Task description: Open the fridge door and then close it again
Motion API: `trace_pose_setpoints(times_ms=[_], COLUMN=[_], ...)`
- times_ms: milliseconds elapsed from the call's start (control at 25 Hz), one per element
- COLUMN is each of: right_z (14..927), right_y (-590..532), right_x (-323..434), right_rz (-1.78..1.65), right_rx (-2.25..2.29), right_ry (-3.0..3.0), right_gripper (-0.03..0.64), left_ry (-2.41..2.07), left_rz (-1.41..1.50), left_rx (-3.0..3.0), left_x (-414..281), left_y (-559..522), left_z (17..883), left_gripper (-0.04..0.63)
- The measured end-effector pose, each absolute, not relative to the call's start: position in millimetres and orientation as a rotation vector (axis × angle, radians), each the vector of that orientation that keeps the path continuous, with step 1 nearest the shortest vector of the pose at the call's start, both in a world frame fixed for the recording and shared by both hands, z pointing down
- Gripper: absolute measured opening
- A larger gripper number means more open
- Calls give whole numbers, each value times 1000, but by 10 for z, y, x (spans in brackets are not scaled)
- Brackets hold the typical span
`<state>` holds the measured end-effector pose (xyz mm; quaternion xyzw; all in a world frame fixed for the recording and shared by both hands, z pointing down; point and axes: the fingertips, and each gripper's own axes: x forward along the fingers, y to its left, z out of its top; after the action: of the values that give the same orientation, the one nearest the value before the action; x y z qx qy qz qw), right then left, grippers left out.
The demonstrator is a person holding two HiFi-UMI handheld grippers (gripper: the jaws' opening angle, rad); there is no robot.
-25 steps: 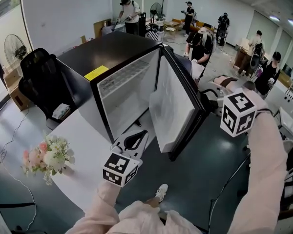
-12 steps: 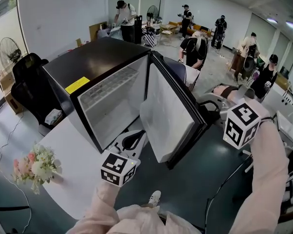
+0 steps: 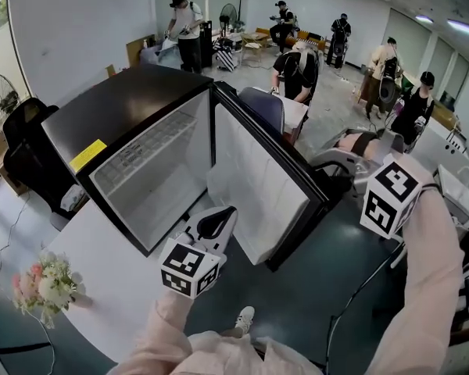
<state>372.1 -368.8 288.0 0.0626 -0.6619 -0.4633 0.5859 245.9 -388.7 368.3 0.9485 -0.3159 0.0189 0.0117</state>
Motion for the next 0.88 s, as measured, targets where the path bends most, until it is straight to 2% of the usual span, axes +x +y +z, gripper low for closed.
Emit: trace_pose_setpoints(times_ms=[880], right_z=[2858], right_y=[-3799], right_x=[4109], right_rz=[-1106], right_rx=[91], right_ry=[-1609], right_gripper=[156], left_ry=[-922], left_rz=[96], left_rx=[2972], left_x=[3077], left_y=[-4263], left_z=[3767], left_gripper=[11])
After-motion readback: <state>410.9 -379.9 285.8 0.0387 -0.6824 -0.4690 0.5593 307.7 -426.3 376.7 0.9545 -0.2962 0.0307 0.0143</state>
